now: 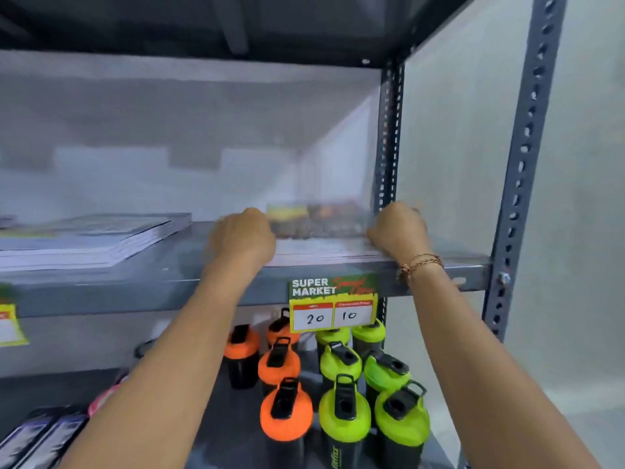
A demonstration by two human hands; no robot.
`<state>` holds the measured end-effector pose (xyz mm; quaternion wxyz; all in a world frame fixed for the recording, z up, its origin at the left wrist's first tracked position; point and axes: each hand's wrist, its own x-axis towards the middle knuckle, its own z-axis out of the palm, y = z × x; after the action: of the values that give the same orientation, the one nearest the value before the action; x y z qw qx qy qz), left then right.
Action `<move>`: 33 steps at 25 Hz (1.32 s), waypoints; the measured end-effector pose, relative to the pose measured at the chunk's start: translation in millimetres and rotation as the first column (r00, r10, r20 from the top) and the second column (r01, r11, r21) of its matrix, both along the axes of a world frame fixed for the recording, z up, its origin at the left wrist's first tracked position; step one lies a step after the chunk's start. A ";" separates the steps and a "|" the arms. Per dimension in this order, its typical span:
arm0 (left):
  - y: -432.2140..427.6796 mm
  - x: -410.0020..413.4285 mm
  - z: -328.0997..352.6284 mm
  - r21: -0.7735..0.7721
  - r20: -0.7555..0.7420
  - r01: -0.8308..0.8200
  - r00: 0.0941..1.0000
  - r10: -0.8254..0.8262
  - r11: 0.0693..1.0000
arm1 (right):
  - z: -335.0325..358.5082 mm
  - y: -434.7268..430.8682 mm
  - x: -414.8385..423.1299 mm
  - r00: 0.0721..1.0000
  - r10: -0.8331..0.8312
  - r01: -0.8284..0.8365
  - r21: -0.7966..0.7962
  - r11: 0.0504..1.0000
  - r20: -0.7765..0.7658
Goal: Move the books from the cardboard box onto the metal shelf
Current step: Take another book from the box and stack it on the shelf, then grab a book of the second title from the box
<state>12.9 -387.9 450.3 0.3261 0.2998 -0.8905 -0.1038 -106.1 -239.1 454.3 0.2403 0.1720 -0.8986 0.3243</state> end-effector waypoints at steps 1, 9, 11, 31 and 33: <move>0.1 -0.2 -2.6 0.001 0.050 -0.017 0.999 0.017 1.000 | -2.7 -0.9 -2.9 0.998 -0.026 0.022 0.069 0.997 0.057; 50.4 -1.9 -15.1 -0.486 -0.315 -0.046 0.941 -0.126 0.873 | -41.8 56.1 40.5 0.764 -0.165 -0.206 -0.479 0.853 -0.623; 120.4 -13.3 -63.2 -0.671 -0.345 0.192 0.774 -0.531 0.716 | -112.9 111.4 60.2 0.573 -0.442 -0.186 -0.635 0.750 -0.690; 410.8 2.4 -631.3 0.418 0.855 0.565 0.019 -0.518 0.711 | -662.2 339.4 208.3 -0.387 -0.299 0.922 0.353 -0.162 0.872; 412.5 -2.2 -622.1 0.407 0.855 0.589 0.025 -0.519 0.699 | -653.2 342.7 205.7 -0.363 -0.345 0.926 0.293 -0.239 0.865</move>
<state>10.7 24.6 -171.8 -0.3154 -0.0797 -0.9456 0.0006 99.6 103.6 -198.9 0.0159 -0.7793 -0.5156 0.3559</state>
